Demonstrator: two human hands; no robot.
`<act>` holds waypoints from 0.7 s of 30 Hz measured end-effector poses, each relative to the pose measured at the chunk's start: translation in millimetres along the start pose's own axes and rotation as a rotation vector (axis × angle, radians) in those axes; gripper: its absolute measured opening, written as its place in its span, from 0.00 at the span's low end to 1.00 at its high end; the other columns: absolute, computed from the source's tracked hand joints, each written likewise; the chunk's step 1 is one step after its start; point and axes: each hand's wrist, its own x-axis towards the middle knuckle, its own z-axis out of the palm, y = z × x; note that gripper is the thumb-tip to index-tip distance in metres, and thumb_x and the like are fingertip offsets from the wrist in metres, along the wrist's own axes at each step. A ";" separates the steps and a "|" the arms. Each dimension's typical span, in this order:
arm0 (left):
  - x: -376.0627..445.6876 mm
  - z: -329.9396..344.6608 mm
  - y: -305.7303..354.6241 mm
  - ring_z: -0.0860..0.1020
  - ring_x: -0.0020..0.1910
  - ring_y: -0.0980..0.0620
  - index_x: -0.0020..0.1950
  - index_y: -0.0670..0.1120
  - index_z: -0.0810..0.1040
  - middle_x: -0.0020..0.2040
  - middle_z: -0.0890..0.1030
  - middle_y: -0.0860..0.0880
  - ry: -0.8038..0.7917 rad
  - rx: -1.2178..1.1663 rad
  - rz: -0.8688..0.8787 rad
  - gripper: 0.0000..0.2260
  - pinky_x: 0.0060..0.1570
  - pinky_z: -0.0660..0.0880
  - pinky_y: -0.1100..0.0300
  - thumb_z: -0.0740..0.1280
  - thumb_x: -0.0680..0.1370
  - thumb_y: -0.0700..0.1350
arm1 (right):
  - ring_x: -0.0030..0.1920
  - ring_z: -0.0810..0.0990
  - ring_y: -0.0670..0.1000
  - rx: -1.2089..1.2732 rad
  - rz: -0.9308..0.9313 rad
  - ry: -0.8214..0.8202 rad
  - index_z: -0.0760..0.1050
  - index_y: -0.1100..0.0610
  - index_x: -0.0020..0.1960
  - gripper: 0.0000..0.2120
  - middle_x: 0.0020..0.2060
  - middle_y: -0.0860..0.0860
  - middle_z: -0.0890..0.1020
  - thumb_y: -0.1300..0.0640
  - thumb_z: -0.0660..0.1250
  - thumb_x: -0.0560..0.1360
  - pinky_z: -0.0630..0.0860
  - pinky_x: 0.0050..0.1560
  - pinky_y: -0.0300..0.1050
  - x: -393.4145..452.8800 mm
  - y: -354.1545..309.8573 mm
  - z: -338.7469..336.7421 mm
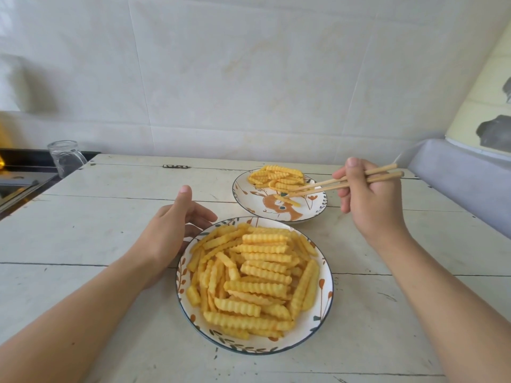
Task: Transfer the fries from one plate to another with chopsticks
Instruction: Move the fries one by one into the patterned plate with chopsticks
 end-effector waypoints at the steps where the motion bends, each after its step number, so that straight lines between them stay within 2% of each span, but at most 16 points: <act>1: 0.2 0.1 0.2 0.81 0.45 0.48 0.44 0.47 0.88 0.44 0.85 0.48 -0.001 0.000 -0.001 0.35 0.54 0.76 0.46 0.48 0.85 0.66 | 0.22 0.73 0.49 0.011 0.010 0.006 0.79 0.52 0.39 0.18 0.26 0.50 0.75 0.47 0.59 0.83 0.71 0.25 0.40 0.4 0.0 -0.2; 6: -0.3 -0.4 0.8 0.81 0.47 0.46 0.44 0.48 0.88 0.47 0.85 0.46 0.001 0.009 -0.012 0.34 0.59 0.76 0.42 0.48 0.85 0.66 | 0.21 0.72 0.49 0.019 0.082 -0.012 0.79 0.56 0.40 0.19 0.27 0.54 0.75 0.50 0.59 0.84 0.70 0.24 0.39 0.9 4.3 0.2; 10: -1.3 0.3 1.9 0.82 0.47 0.46 0.44 0.48 0.88 0.47 0.85 0.45 0.000 0.004 -0.024 0.34 0.63 0.76 0.38 0.48 0.85 0.66 | 0.21 0.71 0.52 0.074 0.156 0.069 0.77 0.58 0.38 0.24 0.26 0.55 0.74 0.47 0.55 0.85 0.69 0.24 0.41 5.9 2.7 -0.8; 13: -1.6 0.6 2.5 0.82 0.47 0.45 0.44 0.48 0.88 0.47 0.85 0.45 -0.001 0.009 -0.025 0.34 0.63 0.76 0.38 0.48 0.84 0.66 | 0.19 0.69 0.54 0.278 0.218 0.116 0.76 0.58 0.34 0.26 0.23 0.54 0.73 0.46 0.55 0.85 0.67 0.25 0.42 10.6 -13.1 -5.9; 16: -1.9 0.3 2.5 0.82 0.47 0.45 0.44 0.48 0.87 0.46 0.86 0.46 0.001 0.020 -0.023 0.34 0.61 0.77 0.40 0.47 0.84 0.66 | 0.17 0.65 0.51 0.552 0.311 0.006 0.76 0.56 0.29 0.29 0.22 0.54 0.71 0.46 0.56 0.84 0.62 0.24 0.38 8.9 -42.0 -12.5; 19: -2.4 0.7 3.7 0.82 0.47 0.45 0.44 0.47 0.87 0.46 0.85 0.46 0.002 0.027 -0.010 0.35 0.55 0.77 0.44 0.48 0.85 0.66 | 0.16 0.63 0.49 0.592 0.272 -0.131 0.76 0.55 0.28 0.29 0.20 0.54 0.69 0.46 0.55 0.84 0.62 0.25 0.36 1.2 -60.7 -16.4; 21: -2.7 0.7 4.3 0.82 0.47 0.45 0.45 0.47 0.87 0.49 0.85 0.43 -0.004 0.026 -0.010 0.35 0.55 0.77 0.43 0.48 0.85 0.66 | 0.15 0.63 0.49 0.597 0.233 -0.182 0.76 0.55 0.29 0.29 0.20 0.54 0.69 0.46 0.54 0.84 0.62 0.25 0.35 -3.7 -67.5 -17.8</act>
